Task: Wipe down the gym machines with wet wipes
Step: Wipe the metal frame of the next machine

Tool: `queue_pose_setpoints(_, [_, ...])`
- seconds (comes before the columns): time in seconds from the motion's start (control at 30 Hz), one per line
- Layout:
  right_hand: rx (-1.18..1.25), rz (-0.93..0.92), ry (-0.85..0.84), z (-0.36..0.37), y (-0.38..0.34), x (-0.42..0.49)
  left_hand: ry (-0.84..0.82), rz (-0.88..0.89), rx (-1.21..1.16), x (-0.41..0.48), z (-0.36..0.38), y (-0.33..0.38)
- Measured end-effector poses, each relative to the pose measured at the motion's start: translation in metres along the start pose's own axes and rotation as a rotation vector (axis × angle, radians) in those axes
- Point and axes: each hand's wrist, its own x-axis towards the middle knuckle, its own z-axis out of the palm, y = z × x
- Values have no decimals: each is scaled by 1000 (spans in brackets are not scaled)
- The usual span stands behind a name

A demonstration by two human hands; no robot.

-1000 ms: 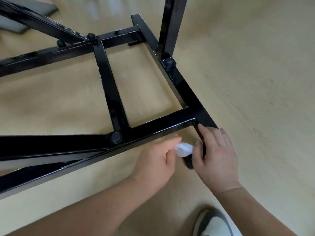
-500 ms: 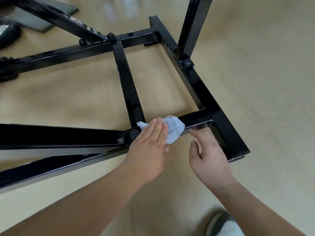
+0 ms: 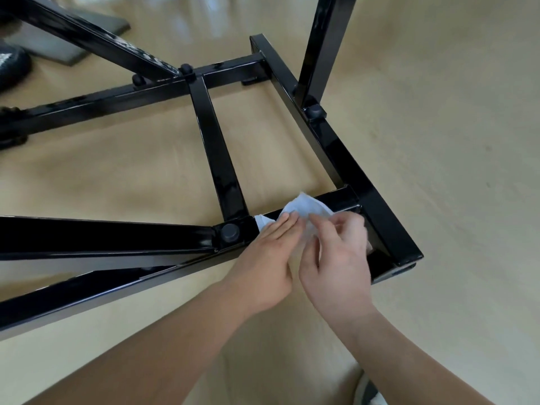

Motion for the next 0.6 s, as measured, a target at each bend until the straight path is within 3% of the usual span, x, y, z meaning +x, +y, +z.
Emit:
queue_pose_setpoints(0.07, [261, 109, -183, 5, -14, -1, 58, -41, -213, 0, -7, 7])
queue_pose_setpoints(0.17, [521, 393, -399, 5, -27, 4, 222, -131, -223, -9, -23, 7])
queue_pose_setpoints(0.3, [373, 358, -491, 17, -31, 5, 311, -156, -145, -19, -31, 0])
queue_pose_setpoints(0.37, [273, 374, -448, 30, -23, 15, 314, -178, -159, -22, -29, 1])
queue_pose_setpoints(0.47, [140, 422, -248, 45, -6, 33, 290, -156, -187, -29, -23, 0])
queue_pose_setpoints(0.6, [228, 458, -49, 58, 1, 41, 263, -159, -197, -35, -17, -4])
